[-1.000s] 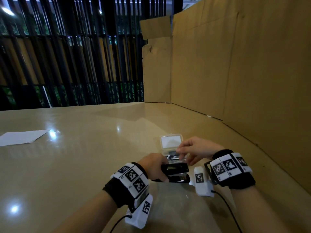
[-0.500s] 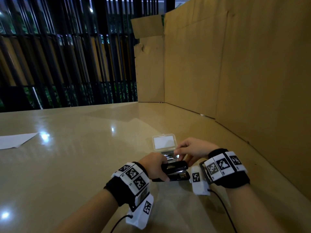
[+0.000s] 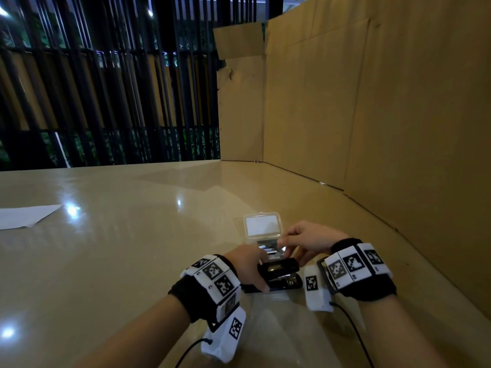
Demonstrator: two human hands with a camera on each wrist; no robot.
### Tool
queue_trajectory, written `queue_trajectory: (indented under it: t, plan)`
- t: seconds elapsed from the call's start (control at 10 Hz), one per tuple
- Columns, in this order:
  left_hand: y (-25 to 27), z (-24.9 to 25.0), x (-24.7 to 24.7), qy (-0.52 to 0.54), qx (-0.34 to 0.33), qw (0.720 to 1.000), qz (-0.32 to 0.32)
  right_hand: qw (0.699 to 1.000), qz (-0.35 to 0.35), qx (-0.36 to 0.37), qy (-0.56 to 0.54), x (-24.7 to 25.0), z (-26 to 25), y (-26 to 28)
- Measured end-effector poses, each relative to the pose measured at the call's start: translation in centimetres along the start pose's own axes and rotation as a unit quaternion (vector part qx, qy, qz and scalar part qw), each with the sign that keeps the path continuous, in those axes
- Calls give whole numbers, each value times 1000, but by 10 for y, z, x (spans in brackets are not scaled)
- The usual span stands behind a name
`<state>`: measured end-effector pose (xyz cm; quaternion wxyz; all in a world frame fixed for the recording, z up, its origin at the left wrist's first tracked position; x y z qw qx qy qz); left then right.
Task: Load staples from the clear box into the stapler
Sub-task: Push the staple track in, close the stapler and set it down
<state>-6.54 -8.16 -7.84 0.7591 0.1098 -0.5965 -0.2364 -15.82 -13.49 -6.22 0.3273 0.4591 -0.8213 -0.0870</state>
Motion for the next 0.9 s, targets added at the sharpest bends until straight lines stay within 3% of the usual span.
queue_trajectory:
  t: [0.5, 0.8, 0.9]
  plan:
    - [18, -34, -1, 54, 20, 998, -14, 998, 57, 27, -1, 23, 2, 14]
    - [21, -29, 0, 67, 5, 998, -3, 999, 48, 16, 12, 24, 6, 14]
    - [26, -32, 8, 86, 16, 996, 30, 997, 68, 34, 11, 29, 1, 19]
Point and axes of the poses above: each hand's wrist, its own y-axis away from the middle knuckle, its own x-axis out of the back of the hand, z = x × y, the point moved 8 cm from there along -y, towards the middle knuckle, and after that the axes turned 15 degrees about -z, right-handed, at the moved point
